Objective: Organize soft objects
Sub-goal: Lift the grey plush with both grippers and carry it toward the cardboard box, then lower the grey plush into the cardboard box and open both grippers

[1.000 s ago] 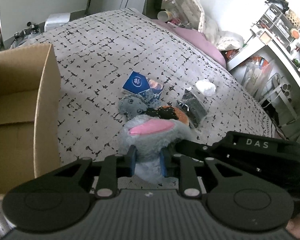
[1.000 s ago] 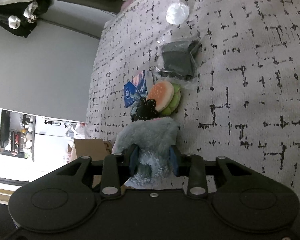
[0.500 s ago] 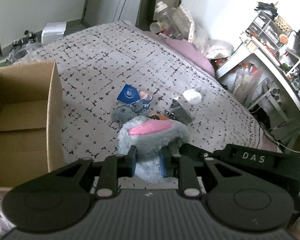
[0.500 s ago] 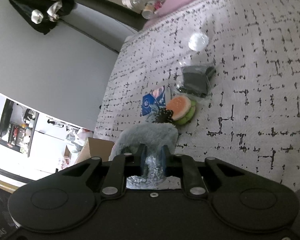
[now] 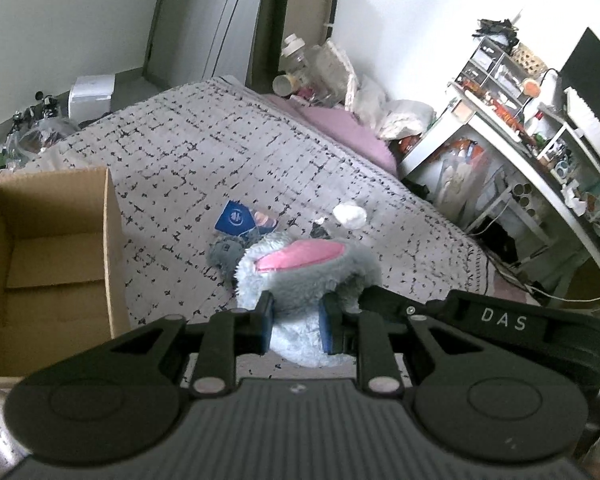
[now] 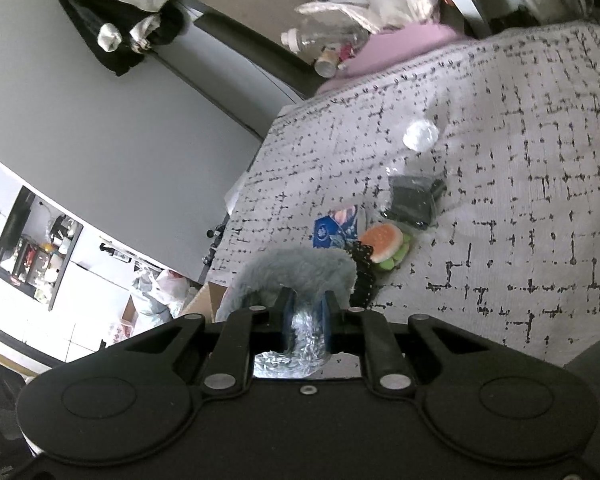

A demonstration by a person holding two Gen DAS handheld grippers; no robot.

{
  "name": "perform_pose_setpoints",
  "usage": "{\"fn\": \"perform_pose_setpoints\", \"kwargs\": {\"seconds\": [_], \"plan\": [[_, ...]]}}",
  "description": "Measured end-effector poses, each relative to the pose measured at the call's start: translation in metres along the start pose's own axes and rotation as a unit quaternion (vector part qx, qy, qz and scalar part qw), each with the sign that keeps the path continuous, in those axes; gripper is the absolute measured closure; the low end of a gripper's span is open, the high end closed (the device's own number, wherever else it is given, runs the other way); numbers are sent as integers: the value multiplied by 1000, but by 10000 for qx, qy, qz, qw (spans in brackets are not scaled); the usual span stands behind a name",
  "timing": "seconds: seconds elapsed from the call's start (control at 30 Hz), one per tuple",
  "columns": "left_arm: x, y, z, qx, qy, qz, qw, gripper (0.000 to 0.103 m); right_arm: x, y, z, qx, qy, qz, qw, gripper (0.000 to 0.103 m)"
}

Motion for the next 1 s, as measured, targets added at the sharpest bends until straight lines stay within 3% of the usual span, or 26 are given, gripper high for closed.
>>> {"fn": "perform_pose_setpoints", "kwargs": {"seconds": [0.47,1.0], "plan": [[-6,11,46,-133,-329,11,9994,81,-16,45,19,-52,-206,411,9989,88],[-7,54,84,-264,-695,187,9971,81,-37,105,14,-126,-249,946,9951,88]]}}
Point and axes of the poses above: each gripper's, at about its wrist camera, not at the fingertips, and z roughly against the way its jaws point, y to its left, x to its top, the point moved 3 cm from there along -z, roughly the way its jaws point, and after that the axes turned 12 degrees about y, right-handed, at the moved point
